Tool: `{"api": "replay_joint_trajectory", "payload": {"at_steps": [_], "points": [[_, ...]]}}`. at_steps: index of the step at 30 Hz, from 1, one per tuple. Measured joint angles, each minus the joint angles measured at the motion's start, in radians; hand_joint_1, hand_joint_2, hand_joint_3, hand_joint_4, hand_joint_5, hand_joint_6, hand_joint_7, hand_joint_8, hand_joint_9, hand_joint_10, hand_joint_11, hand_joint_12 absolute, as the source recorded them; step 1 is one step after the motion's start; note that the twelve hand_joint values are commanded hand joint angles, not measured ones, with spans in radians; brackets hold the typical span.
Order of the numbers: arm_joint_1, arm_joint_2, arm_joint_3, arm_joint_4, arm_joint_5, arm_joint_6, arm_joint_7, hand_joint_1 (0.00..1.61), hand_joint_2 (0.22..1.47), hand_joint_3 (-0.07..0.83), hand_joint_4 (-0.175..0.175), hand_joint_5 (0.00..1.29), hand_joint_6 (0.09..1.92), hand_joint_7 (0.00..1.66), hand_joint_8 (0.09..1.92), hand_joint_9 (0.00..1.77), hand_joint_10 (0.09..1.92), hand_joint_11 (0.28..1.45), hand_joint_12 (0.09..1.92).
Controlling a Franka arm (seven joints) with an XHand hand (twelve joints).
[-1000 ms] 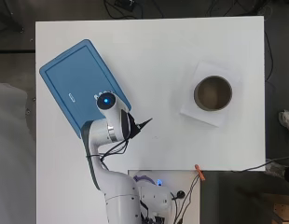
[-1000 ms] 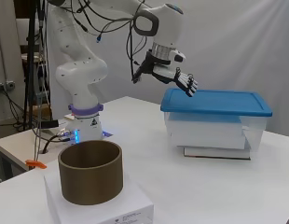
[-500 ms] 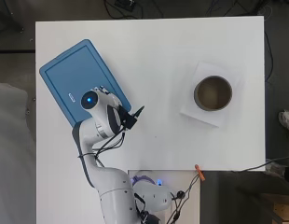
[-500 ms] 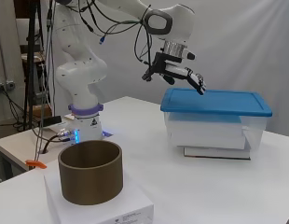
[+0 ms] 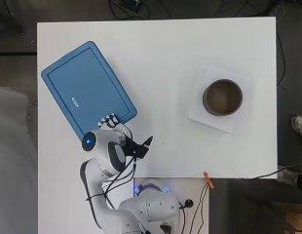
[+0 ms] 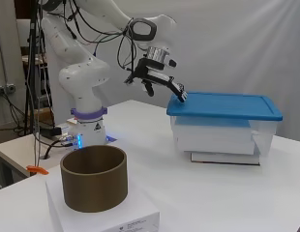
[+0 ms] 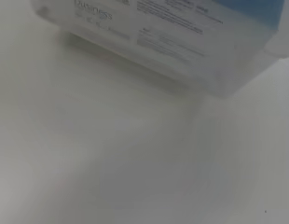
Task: Teleoperate dual arm-hand system to remove items from a box
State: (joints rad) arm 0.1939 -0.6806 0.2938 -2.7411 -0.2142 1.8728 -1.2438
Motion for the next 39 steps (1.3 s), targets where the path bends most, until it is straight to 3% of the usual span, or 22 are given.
{"api": "replay_joint_trajectory", "payload": {"at_steps": [6,10,13,20,21,22,23,24,25,27,29,32,33,34,36,39], "points": [[0.007,0.044,0.103,-0.016,-0.099,0.065,0.081,0.3,0.78,0.002,-0.046,0.0,0.09,0.01,0.09,0.18,0.09,0.38,0.09],[0.015,0.059,0.22,-0.059,-0.279,0.147,0.349,0.32,0.81,0.012,-0.052,0.0,0.09,0.0,0.09,0.15,0.09,0.37,0.09],[-0.001,0.092,0.264,-0.03,-0.3,0.124,0.469,0.34,0.85,0.023,-0.048,0.0,0.09,0.0,0.09,0.13,0.09,0.37,0.09],[-0.038,0.15,0.254,0.082,-0.383,0.097,0.594,0.39,0.89,0.011,-0.012,0.03,0.09,0.03,0.09,0.13,0.09,0.37,0.09],[-0.04,0.157,0.252,0.083,-0.396,0.098,0.617,0.56,1.04,0.006,0.057,0.27,0.52,0.34,0.09,0.42,0.09,0.49,0.09],[-0.043,0.165,0.25,0.086,-0.399,0.095,0.627,0.7,1.13,0.012,0.111,0.46,0.93,0.54,0.62,0.63,0.6,0.61,0.37],[-0.045,0.174,0.245,0.091,-0.39,0.092,0.62,0.78,1.2,0.014,0.143,0.57,1.21,0.58,1.18,0.7,1.16,0.63,0.83],[-0.044,0.179,0.232,0.095,-0.366,0.094,0.587,0.9,1.25,0.01,0.105,0.64,1.32,0.6,1.44,0.69,1.4,0.59,1.07],[-0.041,0.179,0.211,0.098,-0.331,0.099,0.535,0.99,1.27,0.005,0.07,0.67,1.36,0.61,1.54,0.67,1.47,0.56,1.15],[-0.04,0.18,0.174,0.112,-0.276,0.088,0.419,1.07,1.3,0.004,0.015,0.69,1.39,0.59,1.67,0.63,1.61,0.54,1.17],[-0.039,0.182,0.165,0.128,-0.246,0.068,0.339,1.09,1.32,0.002,-0.015,0.68,1.39,0.59,1.73,0.62,1.68,0.54,1.17],[-0.034,0.17,0.168,0.159,-0.219,0.04,0.331,1.06,1.34,0.007,0.006,0.62,1.5,0.58,1.76,0.67,1.81,0.56,1.32],[-0.032,0.168,0.171,0.185,-0.214,0.024,0.331,1.06,1.34,0.002,0.014,0.61,1.52,0.61,1.71,0.69,1.76,0.55,1.34],[-0.028,0.16,0.171,0.207,-0.211,0.016,0.32,1.16,1.31,-0.001,-0.053,0.59,1.52,0.64,1.61,0.72,1.65,0.55,1.29],[-0.014,0.131,0.163,0.24,-0.214,0.033,0.279,1.14,1.3,0.002,-0.04,0.59,1.52,0.73,1.52,0.8,1.51,0.56,1.22],[0.028,0.045,0.085,0.22,-0.237,0.182,0.179,1.12,1.31,0.004,-0.073,0.57,1.48,0.72,1.64,0.83,1.71,0.6,1.37]]}}
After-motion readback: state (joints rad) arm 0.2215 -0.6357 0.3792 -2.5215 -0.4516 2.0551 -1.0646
